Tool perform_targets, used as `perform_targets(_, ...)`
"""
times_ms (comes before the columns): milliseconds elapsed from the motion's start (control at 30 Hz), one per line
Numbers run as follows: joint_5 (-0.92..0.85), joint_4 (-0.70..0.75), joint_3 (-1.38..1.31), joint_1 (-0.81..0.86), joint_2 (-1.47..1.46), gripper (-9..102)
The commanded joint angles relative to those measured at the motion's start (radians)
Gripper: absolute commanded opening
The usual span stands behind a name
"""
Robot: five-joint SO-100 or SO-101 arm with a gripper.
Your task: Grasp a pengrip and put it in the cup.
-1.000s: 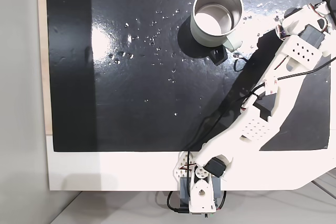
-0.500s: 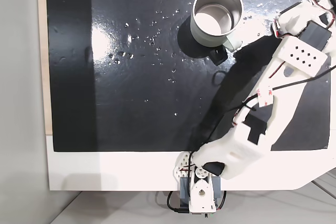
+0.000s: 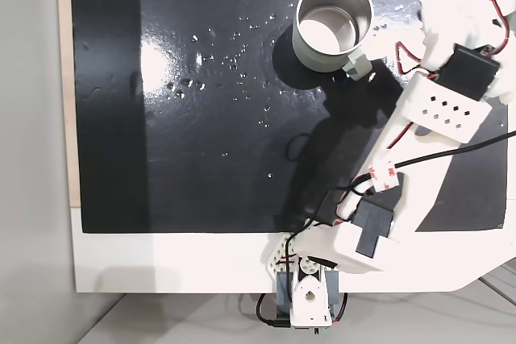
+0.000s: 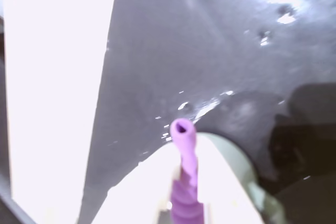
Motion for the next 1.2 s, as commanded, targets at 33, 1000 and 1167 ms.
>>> perform_targets(33,0.183,0.029,-0.069,-0.094,0.052,0)
perform_targets(1000,0.311,0.235,0.064,-0.259,0.178,34)
perform_targets(1167,0.298,0.241,0.064,-0.256,0.178,34)
